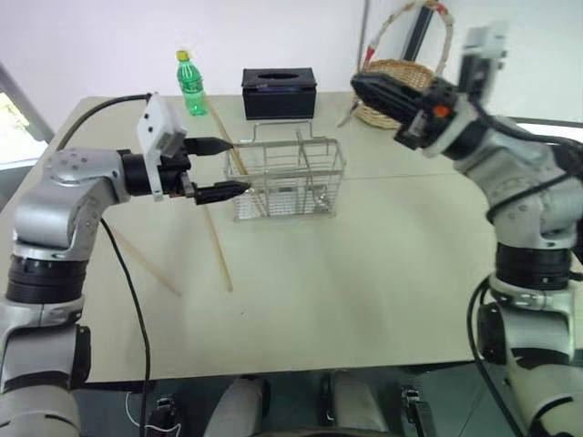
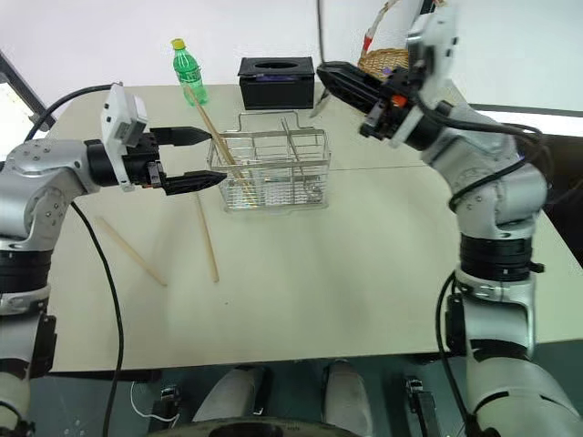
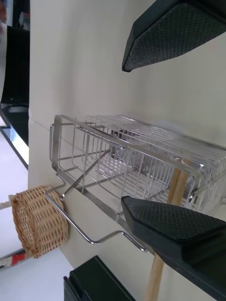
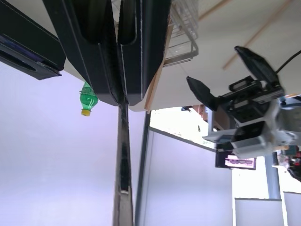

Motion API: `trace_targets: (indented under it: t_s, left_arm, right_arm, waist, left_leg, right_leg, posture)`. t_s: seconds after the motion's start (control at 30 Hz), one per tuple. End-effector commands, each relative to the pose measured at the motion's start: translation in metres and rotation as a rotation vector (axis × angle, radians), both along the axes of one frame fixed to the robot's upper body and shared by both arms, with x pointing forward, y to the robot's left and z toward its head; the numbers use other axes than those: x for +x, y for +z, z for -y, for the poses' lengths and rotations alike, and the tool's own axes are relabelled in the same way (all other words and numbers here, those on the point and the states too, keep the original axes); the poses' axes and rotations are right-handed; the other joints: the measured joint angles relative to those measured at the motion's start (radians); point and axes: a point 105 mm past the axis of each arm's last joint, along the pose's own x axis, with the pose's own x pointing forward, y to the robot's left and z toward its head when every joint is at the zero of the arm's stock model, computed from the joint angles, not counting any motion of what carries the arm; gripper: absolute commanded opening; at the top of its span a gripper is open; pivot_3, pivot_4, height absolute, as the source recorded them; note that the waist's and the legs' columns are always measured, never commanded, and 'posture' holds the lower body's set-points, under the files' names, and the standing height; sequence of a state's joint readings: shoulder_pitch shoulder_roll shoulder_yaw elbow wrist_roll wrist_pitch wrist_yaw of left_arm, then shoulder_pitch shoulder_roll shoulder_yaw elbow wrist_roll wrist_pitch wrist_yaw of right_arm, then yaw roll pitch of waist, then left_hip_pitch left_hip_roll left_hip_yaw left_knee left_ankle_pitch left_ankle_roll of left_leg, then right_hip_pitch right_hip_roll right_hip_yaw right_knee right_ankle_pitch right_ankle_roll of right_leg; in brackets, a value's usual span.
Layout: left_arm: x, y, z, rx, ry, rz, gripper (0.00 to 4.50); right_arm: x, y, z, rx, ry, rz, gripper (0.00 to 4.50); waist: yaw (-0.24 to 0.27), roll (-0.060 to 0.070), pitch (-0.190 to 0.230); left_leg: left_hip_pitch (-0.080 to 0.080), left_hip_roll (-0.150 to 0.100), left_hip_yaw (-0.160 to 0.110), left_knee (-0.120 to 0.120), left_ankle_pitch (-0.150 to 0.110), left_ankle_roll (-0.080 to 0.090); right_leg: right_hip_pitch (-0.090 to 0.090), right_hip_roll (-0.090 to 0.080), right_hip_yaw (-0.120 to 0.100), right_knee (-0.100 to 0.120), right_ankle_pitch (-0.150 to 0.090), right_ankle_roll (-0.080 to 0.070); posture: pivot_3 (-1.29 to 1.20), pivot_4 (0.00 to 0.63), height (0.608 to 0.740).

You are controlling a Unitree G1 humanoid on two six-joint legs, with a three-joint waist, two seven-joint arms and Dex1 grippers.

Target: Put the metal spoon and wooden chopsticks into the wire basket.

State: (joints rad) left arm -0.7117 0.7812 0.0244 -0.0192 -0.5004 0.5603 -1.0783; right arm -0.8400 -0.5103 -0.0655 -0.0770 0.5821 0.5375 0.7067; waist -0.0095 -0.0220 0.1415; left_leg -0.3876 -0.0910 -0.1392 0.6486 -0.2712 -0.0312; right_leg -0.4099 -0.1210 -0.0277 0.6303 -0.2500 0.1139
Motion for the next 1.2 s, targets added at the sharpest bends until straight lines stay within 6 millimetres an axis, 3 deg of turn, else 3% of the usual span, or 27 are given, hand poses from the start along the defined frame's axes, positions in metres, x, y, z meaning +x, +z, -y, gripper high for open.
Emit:
trace_targets:
  t_s: [0.03, 0.17, 0.33, 0.37, 0.4, 0.5, 0.63, 0.8, 1.0, 1.13, 1.2]
  left_arm:
    - [-0.002, 0.017, 0.0, -0.01, 0.001, 0.071, 4.5]
    - [-0.003, 0.02, -0.002, -0.019, 0.019, 0.08, 4.5]
    - [-0.007, 0.025, -0.01, -0.034, 0.068, 0.09, 4.5]
    - [-0.008, 0.025, -0.011, -0.034, 0.073, 0.09, 4.5]
    - [-0.008, 0.025, -0.011, -0.034, 0.079, 0.09, 4.5]
    - [-0.01, 0.025, -0.013, -0.036, 0.093, 0.09, 4.5]
    - [-0.011, 0.029, -0.018, -0.049, 0.131, 0.098, 4.5]
    - [0.001, 0.049, -0.047, -0.173, 0.341, 0.141, 4.5]
    - [0.026, 0.072, -0.102, -0.436, 0.785, 0.131, 4.5]
    - [0.039, 0.05, -0.15, -0.479, 1.211, 0.009, 4.5]
    - [0.042, 0.018, -0.174, -0.484, 1.441, -0.155, 4.5]
  right_arm:
    - [0.006, 0.01, -0.006, -0.01, -0.055, 0.072, 0.06]
    - [0.03, -0.004, -0.01, -0.007, -0.132, 0.032, 0.06]
    - [0.053, -0.046, -0.013, -0.004, -0.187, -0.09, 0.06]
    - [0.053, -0.049, -0.014, 0.007, -0.181, -0.114, 0.67]
    - [0.054, -0.053, -0.015, 0.011, -0.179, -0.124, 0.94]
    - [0.052, -0.058, -0.019, 0.003, -0.185, -0.118, 2.44]
    - [0.052, -0.056, -0.014, 0.003, -0.233, -0.096, 4.44]
    - [0.044, -0.029, 0.006, 0.053, -0.239, -0.036, 4.44]
    - [-0.003, 0.011, 0.021, 0.055, -0.033, 0.044, 4.44]
    - [-0.042, 0.014, 0.027, -0.042, 0.114, 0.054, 4.44]
    - [-0.061, -0.002, 0.029, -0.135, 0.188, 0.013, 4.44]
  waist:
    - [-0.001, 0.0, 0.0]
    - [-0.004, 0.0, 0.0]
    - [-0.008, 0.0, 0.0]
    - [-0.008, 0.0, 0.0]
    - [-0.009, 0.0, 0.0]
    - [-0.009, 0.0, 0.0]
    - [-0.007, 0.0, 0.0]
    - [-0.007, 0.0, 0.0]
    - [-0.002, -0.001, 0.0]
    - [-0.001, -0.002, -0.001]
    - [0.0, -0.003, -0.002]
  left_leg:
    - [0.0, 0.0, 0.0, 0.0, 0.0, 0.0]
    - [-0.001, 0.0, 0.0, 0.0, 0.0, 0.001]
    - [0.0, 0.001, -0.001, -0.001, -0.001, 0.003]
    - [0.001, 0.001, -0.001, -0.001, -0.001, 0.002]
    - [0.001, 0.001, -0.001, -0.001, -0.001, 0.002]
    - [0.001, 0.001, -0.001, -0.001, -0.001, 0.001]
    - [0.001, 0.001, -0.001, 0.0, -0.001, 0.001]
    - [0.001, 0.001, -0.001, -0.001, -0.001, 0.001]
    - [0.001, 0.001, -0.002, 0.0, -0.001, 0.002]
    - [0.001, 0.001, -0.002, 0.0, -0.001, 0.002]
    - [0.002, 0.001, -0.002, 0.0, -0.001, 0.003]
  right_leg:
    - [0.0, 0.0, 0.0, 0.0, 0.0, 0.0]
    - [0.0, 0.0, 0.0, 0.0, 0.0, 0.0]
    - [-0.002, 0.002, 0.0, 0.0, 0.0, 0.0]
    - [-0.002, 0.002, 0.0, 0.001, 0.0, 0.0]
    - [-0.002, 0.002, 0.0, 0.001, 0.0, 0.0]
    - [-0.002, 0.002, 0.0, 0.002, 0.0, 0.0]
    - [-0.002, 0.002, 0.0, 0.002, 0.0, 0.0]
    - [-0.002, 0.002, 0.0, 0.002, 0.0, 0.0]
    - [-0.001, 0.002, -0.001, 0.001, 0.001, 0.0]
    - [0.0, 0.002, -0.001, 0.001, 0.001, 0.001]
    - [0.002, 0.002, -0.001, 0.0, 0.001, 0.001]
  posture:
    - [0.0, 0.15, 0.661]
    - [0.0, 0.15, 0.661]
    - [0.0, 0.15, 0.661]
    - [0.0, 0.15, 0.661]
    - [0.0, 0.15, 0.661]
    - [0.0, 0.15, 0.661]
    - [0.0, 0.15, 0.661]
    - [0.0, 0.15, 0.661]
    - [0.0, 0.15, 0.661]
    - [0.0, 0.15, 0.661]
    - [0.0, 0.15, 0.661]
